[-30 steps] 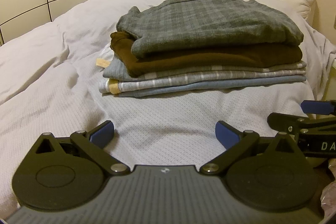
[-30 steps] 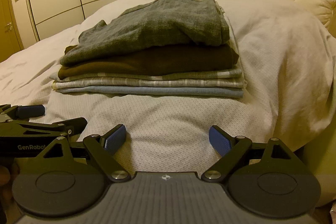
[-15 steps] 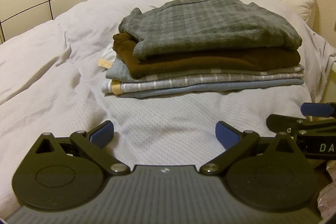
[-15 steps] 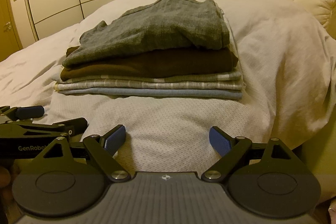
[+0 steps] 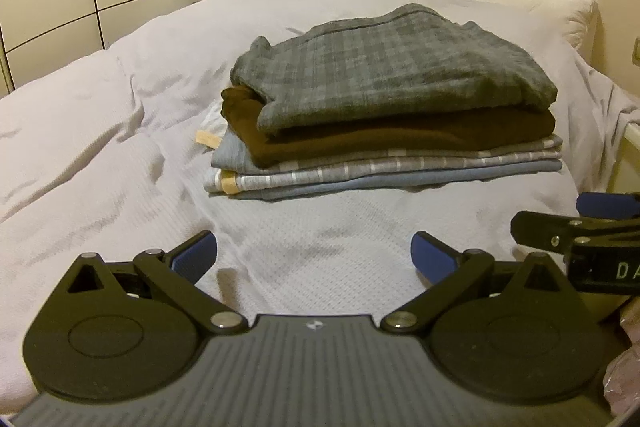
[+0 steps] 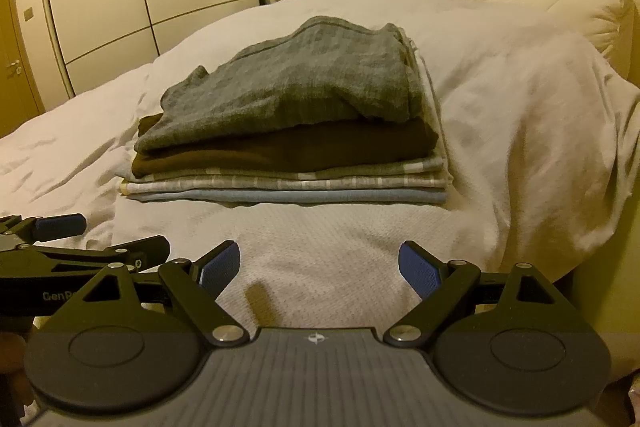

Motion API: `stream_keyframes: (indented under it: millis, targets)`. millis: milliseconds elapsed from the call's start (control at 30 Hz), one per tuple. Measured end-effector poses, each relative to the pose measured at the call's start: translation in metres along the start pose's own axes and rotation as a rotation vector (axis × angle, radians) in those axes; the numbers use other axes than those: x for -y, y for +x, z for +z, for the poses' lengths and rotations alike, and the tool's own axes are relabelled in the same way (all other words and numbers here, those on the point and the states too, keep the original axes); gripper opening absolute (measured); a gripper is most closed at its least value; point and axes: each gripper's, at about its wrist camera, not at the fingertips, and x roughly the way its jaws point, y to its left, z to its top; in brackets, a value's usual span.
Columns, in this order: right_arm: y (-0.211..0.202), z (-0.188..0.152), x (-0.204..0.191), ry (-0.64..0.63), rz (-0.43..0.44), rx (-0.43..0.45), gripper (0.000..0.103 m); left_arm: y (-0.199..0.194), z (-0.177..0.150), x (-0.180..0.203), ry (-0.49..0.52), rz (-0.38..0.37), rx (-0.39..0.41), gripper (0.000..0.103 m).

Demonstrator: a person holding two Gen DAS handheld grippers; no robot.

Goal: Fold clothes

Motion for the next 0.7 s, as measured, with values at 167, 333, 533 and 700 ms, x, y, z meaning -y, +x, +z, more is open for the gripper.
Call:
stream_keyframes:
  millis: [167,333,533,700]
  targets:
    - [-0.004,-0.002,0.0,0.002,-0.012,-0.007,0.088,-0.006,-0.002,-0.002,-0.002,0.003,0.001,0.102]
    - [-0.007,-0.004,-0.003,-0.002,-0.023,-0.018,0.088,-0.013,-0.001,-0.003,-0.004,0.003,0.012,0.102]
    - [-0.012,-0.004,-0.007,-0.01,-0.027,-0.014,0.088,-0.02,-0.002,-0.005,-0.009,0.005,0.02,0.102]
    - [-0.015,-0.004,-0.01,-0.013,-0.025,-0.011,0.088,-0.024,-0.004,-0.008,-0.013,0.005,0.028,0.102]
